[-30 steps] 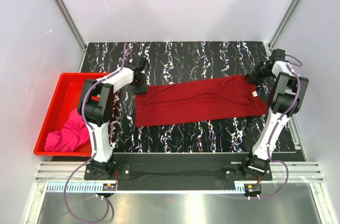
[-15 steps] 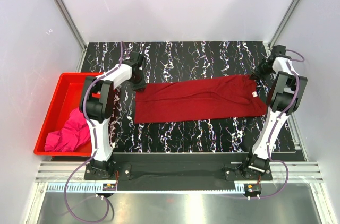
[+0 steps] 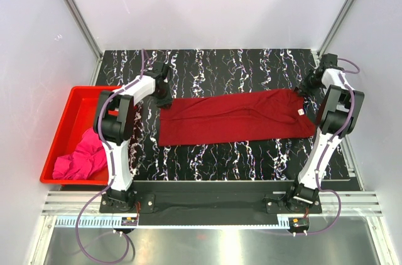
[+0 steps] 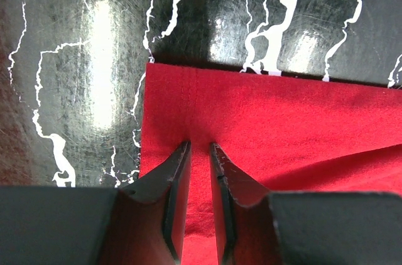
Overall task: Fold and stack the t-shirts
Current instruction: Fold the tshirt
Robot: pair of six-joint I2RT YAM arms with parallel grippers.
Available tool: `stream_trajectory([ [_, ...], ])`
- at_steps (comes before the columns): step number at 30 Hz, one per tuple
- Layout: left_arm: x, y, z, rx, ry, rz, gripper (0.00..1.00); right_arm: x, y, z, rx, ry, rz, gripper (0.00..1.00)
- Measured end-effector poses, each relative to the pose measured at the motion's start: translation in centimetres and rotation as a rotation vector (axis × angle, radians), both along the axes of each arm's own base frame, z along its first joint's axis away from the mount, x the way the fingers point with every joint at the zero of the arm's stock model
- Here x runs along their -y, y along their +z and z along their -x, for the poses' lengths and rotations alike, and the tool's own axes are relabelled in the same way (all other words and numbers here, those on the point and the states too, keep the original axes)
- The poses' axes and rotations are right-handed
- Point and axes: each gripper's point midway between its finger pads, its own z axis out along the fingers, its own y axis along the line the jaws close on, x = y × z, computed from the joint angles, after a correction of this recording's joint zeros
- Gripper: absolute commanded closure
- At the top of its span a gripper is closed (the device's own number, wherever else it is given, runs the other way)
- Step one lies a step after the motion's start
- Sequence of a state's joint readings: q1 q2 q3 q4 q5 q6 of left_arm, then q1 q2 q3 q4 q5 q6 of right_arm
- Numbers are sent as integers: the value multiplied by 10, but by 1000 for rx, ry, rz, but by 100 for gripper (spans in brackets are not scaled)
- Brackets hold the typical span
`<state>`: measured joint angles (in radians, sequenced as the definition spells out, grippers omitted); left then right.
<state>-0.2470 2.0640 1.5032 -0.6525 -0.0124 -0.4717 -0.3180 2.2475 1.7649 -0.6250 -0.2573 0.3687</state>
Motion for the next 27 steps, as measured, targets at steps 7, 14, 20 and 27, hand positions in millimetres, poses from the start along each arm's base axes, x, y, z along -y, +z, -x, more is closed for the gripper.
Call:
stream_trajectory([
  [7,2,0,0,-2,-3,15,76,-11,17,-6,53,30,-25,59],
  [14,2,0,0,-3,-3,19,76,-26,14,-8,47,57,-37,65],
  [20,2,0,0,-3,-4,20,76,-26,8,-5,28,57,-31,65],
  [27,2,0,0,-3,-3,20,76,-24,-1,2,0,64,-16,65],
])
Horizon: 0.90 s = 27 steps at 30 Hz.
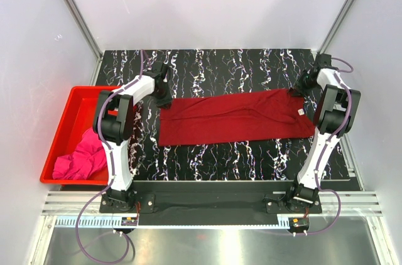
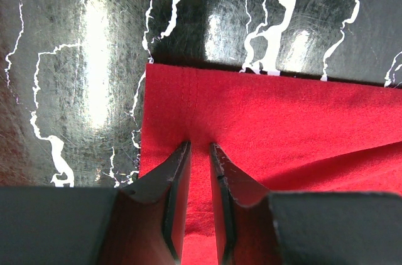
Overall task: Fold and stack the t-shirts
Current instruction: Fold the tshirt
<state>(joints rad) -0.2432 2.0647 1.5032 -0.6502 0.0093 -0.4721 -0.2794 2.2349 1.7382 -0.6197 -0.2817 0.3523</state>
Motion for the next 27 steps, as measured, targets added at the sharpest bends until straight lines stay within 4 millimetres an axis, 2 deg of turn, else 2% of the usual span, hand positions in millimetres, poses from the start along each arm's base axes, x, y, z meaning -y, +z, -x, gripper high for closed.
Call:
stream_trajectory([
  [2,0,0,0,-1,0,0,76,0,-4,1,-7,0,-2,67],
  [7,0,0,0,-1,0,2,76,1,-10,1,-20,-5,1,96],
  [8,0,0,0,-1,0,2,76,1,-10,2,-24,-7,6,99],
  [20,-1,-1,-5,-2,33,24,77,39,-4,15,-70,-109,149,100],
  [24,0,-1,-8,3,33,31,77,43,2,11,-50,-104,146,100],
  [27,1,-1,-10,6,31,34,77,42,11,-1,-20,-80,130,94],
])
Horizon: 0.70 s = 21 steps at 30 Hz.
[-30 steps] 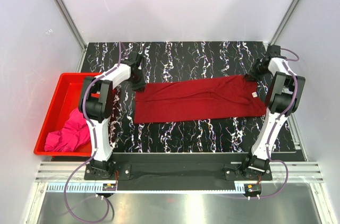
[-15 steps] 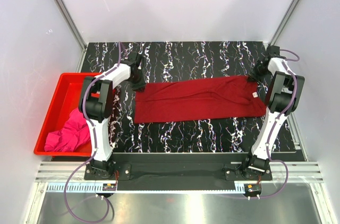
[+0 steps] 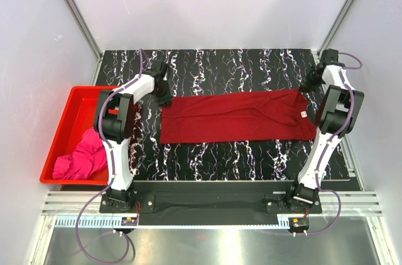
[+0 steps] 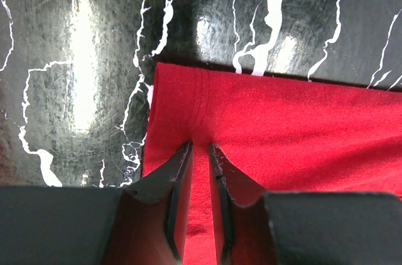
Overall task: Fold and stack the t-shirts
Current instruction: Fold the tshirt
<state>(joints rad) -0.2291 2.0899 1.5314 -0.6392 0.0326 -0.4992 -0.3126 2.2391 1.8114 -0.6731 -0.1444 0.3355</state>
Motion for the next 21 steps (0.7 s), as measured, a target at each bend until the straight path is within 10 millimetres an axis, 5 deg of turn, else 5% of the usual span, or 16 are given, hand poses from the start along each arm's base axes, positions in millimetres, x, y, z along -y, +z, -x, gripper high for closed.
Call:
stream_trajectory([
  [7,4,3,-3,11,-25,22,64,-9,10,-21,56,48,-62,70],
  [14,8,20,1,32,-38,50,57,-12,8,3,-39,23,-79,43],
  [21,3,44,17,62,-35,53,63,-25,44,51,-70,-2,-78,43],
])
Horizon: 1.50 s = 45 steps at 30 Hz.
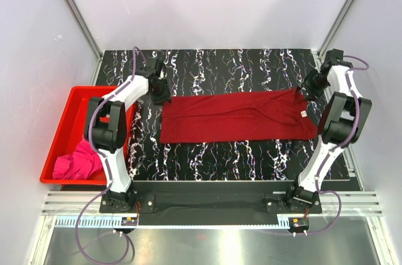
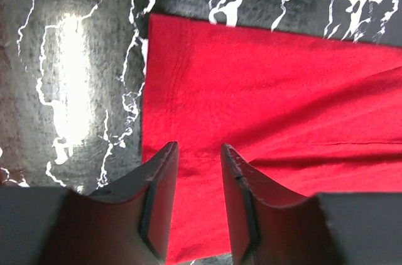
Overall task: Fold and stack the t-shirts
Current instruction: Fold the tshirt
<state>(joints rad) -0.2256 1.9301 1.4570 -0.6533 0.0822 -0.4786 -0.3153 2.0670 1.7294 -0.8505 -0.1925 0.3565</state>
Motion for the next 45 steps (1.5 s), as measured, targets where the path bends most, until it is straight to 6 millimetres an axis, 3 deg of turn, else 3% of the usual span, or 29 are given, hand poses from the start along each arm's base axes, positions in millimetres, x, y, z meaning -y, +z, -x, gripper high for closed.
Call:
stream_trajectory([
  [4,-3,-8,8,-26,1,-7,64,-13,10,31,-12,-9,-22,45],
  [9,-4,-18,15,-57,1,-8,68,-30,-5,65,-80,-22,-79,50],
  [13,-4,-31,18,-91,5,-14,72,-37,-15,86,-130,-24,-97,43],
  [17,-7,-41,26,-122,8,-26,72,-36,-10,92,-126,-20,-79,35],
  [23,-6,-27,25,-76,-9,-58,71,-28,-7,94,-124,-21,-25,33],
  [26,6,-7,26,-19,-48,-65,70,-25,-10,96,-131,-19,-11,39],
  [28,19,6,28,16,-87,-65,70,-25,-11,97,-136,-18,-10,52],
  [33,63,27,29,85,-193,-47,69,-25,-20,105,-164,-19,-2,53],
  [36,77,32,30,99,-222,-35,69,-22,-24,107,-178,-20,14,53],
  [38,73,33,26,99,-211,-38,69,-21,-27,109,-188,-21,19,55],
  [45,29,12,7,44,-103,-60,69,-19,-42,114,-229,-17,29,88],
])
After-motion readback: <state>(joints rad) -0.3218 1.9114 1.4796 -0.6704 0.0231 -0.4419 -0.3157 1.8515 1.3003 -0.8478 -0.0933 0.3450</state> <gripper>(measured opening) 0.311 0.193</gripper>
